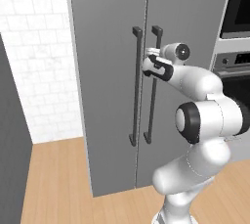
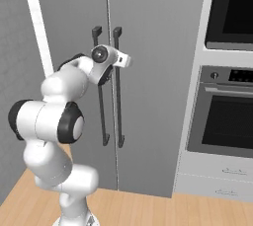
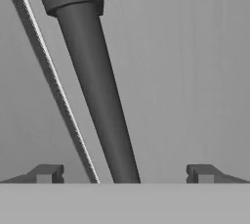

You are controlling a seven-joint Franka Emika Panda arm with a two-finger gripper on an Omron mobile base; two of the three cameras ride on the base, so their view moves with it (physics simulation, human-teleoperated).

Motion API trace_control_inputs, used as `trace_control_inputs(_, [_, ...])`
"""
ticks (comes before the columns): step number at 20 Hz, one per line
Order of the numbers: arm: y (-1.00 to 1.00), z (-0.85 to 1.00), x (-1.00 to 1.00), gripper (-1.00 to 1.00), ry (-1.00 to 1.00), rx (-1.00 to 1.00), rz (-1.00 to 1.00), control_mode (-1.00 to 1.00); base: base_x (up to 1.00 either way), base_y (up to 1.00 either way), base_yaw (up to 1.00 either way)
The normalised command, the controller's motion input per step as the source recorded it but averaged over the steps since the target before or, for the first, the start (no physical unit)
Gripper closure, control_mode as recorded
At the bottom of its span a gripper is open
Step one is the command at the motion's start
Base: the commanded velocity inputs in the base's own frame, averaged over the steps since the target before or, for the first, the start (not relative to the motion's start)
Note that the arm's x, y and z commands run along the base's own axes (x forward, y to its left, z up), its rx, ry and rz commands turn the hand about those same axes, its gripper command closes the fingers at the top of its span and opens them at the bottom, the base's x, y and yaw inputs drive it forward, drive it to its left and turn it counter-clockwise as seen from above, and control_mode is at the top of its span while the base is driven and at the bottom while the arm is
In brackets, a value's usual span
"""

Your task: Grab a lemon wedge from the fridge and one ice cube from the ice bowl, and put them in the glass of lemonade.

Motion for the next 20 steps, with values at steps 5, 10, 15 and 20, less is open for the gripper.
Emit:
trace_control_inputs(5, [-0.06,-0.03,0.71,-1.00,0.00,0.00,0.03,-1.00,0.00,0.00,0.00])
trace_control_inputs(10, [-0.01,-0.20,0.76,-1.00,0.00,0.00,0.04,-1.00,0.00,0.00,0.00])
trace_control_inputs(15, [-0.10,-0.22,0.76,-1.00,0.00,0.00,0.05,-1.00,0.00,0.00,0.00])
trace_control_inputs(20, [0.00,-0.01,0.48,1.00,0.00,0.00,0.01,-1.00,0.00,0.00,0.00])
